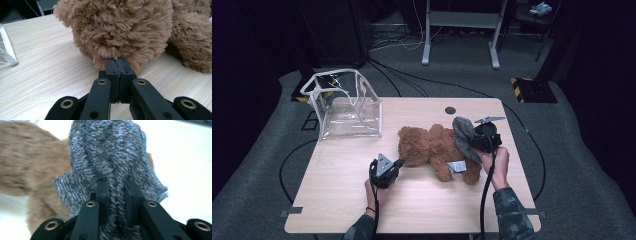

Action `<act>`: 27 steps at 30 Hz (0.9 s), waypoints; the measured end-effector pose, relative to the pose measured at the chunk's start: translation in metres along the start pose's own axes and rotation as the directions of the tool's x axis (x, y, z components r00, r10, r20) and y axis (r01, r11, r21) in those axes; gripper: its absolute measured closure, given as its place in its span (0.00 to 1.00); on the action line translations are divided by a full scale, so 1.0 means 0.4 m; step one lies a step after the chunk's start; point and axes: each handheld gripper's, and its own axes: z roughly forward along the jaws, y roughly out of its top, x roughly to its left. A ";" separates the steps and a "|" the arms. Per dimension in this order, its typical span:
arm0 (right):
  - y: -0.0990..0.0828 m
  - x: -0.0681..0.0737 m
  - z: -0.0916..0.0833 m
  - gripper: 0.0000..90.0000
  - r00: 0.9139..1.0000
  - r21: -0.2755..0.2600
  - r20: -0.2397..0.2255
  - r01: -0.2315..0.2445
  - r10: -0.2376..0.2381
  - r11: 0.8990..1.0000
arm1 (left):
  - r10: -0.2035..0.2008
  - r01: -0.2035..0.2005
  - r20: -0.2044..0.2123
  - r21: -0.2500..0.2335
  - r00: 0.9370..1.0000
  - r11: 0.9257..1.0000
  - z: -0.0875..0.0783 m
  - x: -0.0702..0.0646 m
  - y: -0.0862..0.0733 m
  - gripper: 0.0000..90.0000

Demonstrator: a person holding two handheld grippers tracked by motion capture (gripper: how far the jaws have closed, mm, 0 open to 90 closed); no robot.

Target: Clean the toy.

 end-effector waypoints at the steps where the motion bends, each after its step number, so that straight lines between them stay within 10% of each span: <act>1: 0.006 0.018 -0.006 0.85 1.000 -0.008 -0.016 0.013 -0.013 1.000 | 0.000 0.000 0.000 0.000 1.000 1.000 0.000 0.000 0.000 0.99; 13: 0.030 0.230 0.079 0.84 0.974 0.004 -0.095 0.207 -0.206 0.978 | -0.006 0.006 0.000 0.003 1.000 1.000 0.001 0.000 0.000 0.99; 27: -0.024 0.097 0.047 0.85 0.993 0.010 -0.052 0.106 -0.106 0.994 | 0.002 -0.002 0.004 0.011 1.000 1.000 0.001 0.001 0.001 0.99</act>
